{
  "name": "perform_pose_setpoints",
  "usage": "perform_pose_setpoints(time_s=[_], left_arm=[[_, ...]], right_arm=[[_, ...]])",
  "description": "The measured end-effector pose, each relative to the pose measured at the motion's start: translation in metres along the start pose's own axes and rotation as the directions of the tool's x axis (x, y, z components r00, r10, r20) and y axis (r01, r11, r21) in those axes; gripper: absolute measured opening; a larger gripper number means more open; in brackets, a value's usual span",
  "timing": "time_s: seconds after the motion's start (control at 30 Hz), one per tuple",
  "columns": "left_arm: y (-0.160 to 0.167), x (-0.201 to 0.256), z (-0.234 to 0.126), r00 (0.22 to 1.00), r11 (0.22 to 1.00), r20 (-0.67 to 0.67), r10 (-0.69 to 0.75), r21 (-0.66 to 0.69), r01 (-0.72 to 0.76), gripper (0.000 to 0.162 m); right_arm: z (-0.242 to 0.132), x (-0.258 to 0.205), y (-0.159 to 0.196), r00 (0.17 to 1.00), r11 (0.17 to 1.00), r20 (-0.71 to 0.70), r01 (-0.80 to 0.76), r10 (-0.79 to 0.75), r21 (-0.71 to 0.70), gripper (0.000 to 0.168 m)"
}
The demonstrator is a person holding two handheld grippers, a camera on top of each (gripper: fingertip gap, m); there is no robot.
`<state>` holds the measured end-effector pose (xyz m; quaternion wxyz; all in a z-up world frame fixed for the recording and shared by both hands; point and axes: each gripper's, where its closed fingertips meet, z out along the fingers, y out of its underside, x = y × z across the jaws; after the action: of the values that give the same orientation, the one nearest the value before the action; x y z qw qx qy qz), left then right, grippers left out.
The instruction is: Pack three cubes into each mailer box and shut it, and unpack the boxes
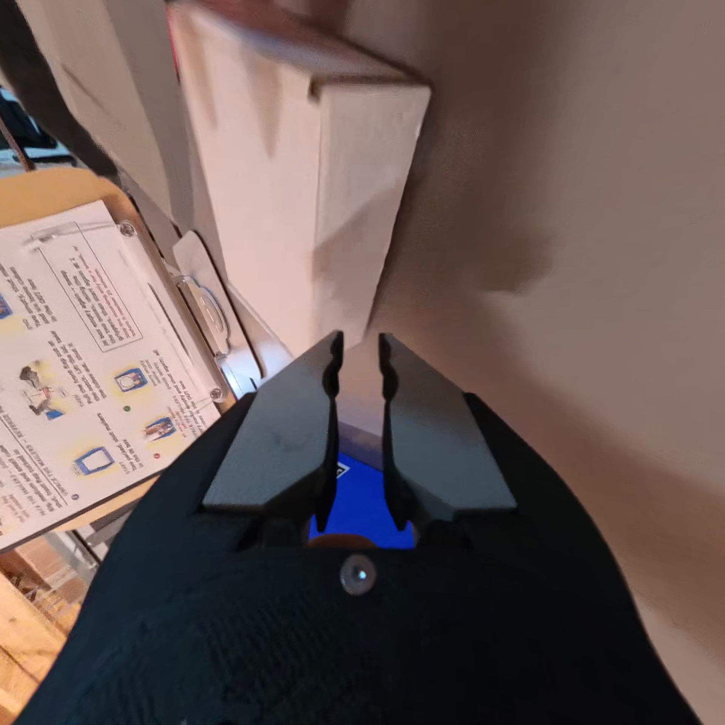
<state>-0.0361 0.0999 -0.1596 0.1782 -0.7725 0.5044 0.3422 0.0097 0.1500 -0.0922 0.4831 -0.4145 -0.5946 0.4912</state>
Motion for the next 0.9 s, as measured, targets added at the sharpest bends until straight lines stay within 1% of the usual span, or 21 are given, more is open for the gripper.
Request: perform_pose_setpoints(time_s=[0.03, 0.1, 0.13, 0.17, 0.2, 0.23, 0.3, 0.33, 0.37, 0.43, 0.47, 0.5, 0.53, 0.57, 0.63, 0.7, 0.77, 0.8, 0.83, 0.9], left_arm=[[0.003, 0.002, 0.001, 1.000, 1.000, 0.007, -0.018, 0.001, 0.018, 0.012], [0.012, 0.002, -0.003, 0.992, 0.992, -0.004, -0.125, 0.016, 0.125, 0.021], [0.019, 0.002, -0.005, 0.977, 0.977, -0.024, -0.212, 0.020, 0.212, 0.036], [0.027, 0.002, -0.006, 0.949, 0.950, -0.056, -0.310, 0.020, 0.311, 0.057], [0.034, 0.003, -0.006, 0.908, 0.911, -0.089, -0.409, 0.019, 0.412, 0.068], [0.039, 0.003, -0.004, 0.856, 0.860, -0.122, -0.503, 0.025, 0.509, 0.068], [0.045, 0.003, 0.006, 0.743, 0.752, -0.179, -0.644, 0.031, 0.659, 0.068], [0.048, 0.001, 0.013, 0.690, 0.700, -0.196, -0.696, 0.026, 0.714, 0.068], [0.049, -0.002, 0.022, 0.638, 0.649, -0.215, -0.740, 0.023, 0.761, 0.069], [0.046, -0.005, 0.039, 0.521, 0.542, -0.278, -0.807, 0.003, 0.841, 0.070], [0.041, -0.003, 0.047, 0.470, 0.504, -0.327, -0.820, -0.023, 0.863, 0.070], [0.038, -0.001, 0.055, 0.433, 0.480, -0.365, -0.824, -0.046, 0.876, 0.071], [0.039, -0.001, 0.063, 0.414, 0.468, -0.372, -0.831, -0.063, 0.882, 0.070], [0.041, -0.004, 0.070, 0.409, 0.461, -0.369, -0.835, -0.062, 0.885, 0.070], [0.037, -0.011, 0.075, 0.380, 0.427, -0.408, -0.830, -0.027, 0.904, 0.055], [0.030, -0.012, 0.076, 0.390, 0.439, -0.448, -0.805, -0.007, 0.898, 0.052], [0.021, -0.009, 0.075, 0.398, 0.455, -0.475, -0.785, -0.005, 0.891, 0.050], [0.014, -0.007, 0.072, 0.412, 0.469, -0.489, -0.769, 0.005, 0.883, 0.051], [0.011, -0.006, 0.070, 0.437, 0.491, -0.487, -0.756, 0.019, 0.871, 0.045], [0.013, -0.004, 0.066, 0.496, 0.539, -0.441, -0.748, 0.032, 0.842, 0.049]], right_arm=[[0.000, 0.002, 0.006, 1.000, 1.000, -0.007, -0.005, 0.005, -0.027, 0.037], [-0.003, 0.004, 0.015, 0.999, 0.996, -0.016, -0.041, 0.040, -0.073, 0.042], [-0.006, 0.004, 0.016, 0.998, 0.995, -0.022, -0.067, 0.065, -0.076, 0.042], [-0.010, 0.004, 0.014, 0.995, 0.993, -0.035, -0.096, 0.094, -0.069, 0.041], [-0.016, 0.005, 0.012, 0.990, 0.990, -0.057, -0.129, 0.126, -0.059, 0.039], [-0.022, 0.005, 0.010, 0.985, 0.986, -0.074, -0.158, 0.154, -0.053, 0.040], [-0.033, -0.004, 0.004, 0.980, 0.979, -0.069, -0.192, 0.187, -0.065, 0.036], [-0.036, -0.009, 0.004, 0.983, 0.977, -0.068, -0.180, 0.173, -0.112, 0.037], [-0.039, -0.013, 0.005, 0.987, 0.975, -0.079, -0.151, 0.140, -0.162, 0.044], [-0.044, -0.019, 0.005, 0.993, 0.966, -0.098, -0.095, 0.073, -0.240, 0.046], [-0.047, -0.022, 0.009, 0.993, 0.955, -0.106, -0.082, 0.054, -0.285, 0.047], [-0.049, -0.025, 0.016, 0.993, 0.939, -0.110, -0.081, 0.046, -0.334, 0.049], [-0.052, -0.029, 0.024, 0.993, 0.921, -0.107, -0.086, 0.049, -0.379, 0.050], [-0.054, -0.032, 0.033, 0.993, 0.904, -0.100, -0.096, 0.060, -0.416, 0.050], [-0.055, -0.036, 0.052, 0.992, 0.869, -0.084, -0.122, 0.092, -0.479, 0.046], [-0.054, -0.037, 0.067, 0.987, 0.838, -0.076, -0.158, 0.139, -0.522, 0.049], [-0.049, -0.040, 0.073, 0.977, 0.821, -0.056, -0.204, 0.206, -0.534, 0.051], [-0.047, -0.040, 0.075, 0.971, 0.812, -0.053, -0.224, 0.232, -0.539, 0.053], [-0.045, -0.039, 0.078, 0.968, 0.806, -0.054, -0.236, 0.247, -0.542, 0.052], [-0.044, -0.036, 0.078, 0.965, 0.808, -0.055, -0.247, 0.258, -0.535, 0.059]])
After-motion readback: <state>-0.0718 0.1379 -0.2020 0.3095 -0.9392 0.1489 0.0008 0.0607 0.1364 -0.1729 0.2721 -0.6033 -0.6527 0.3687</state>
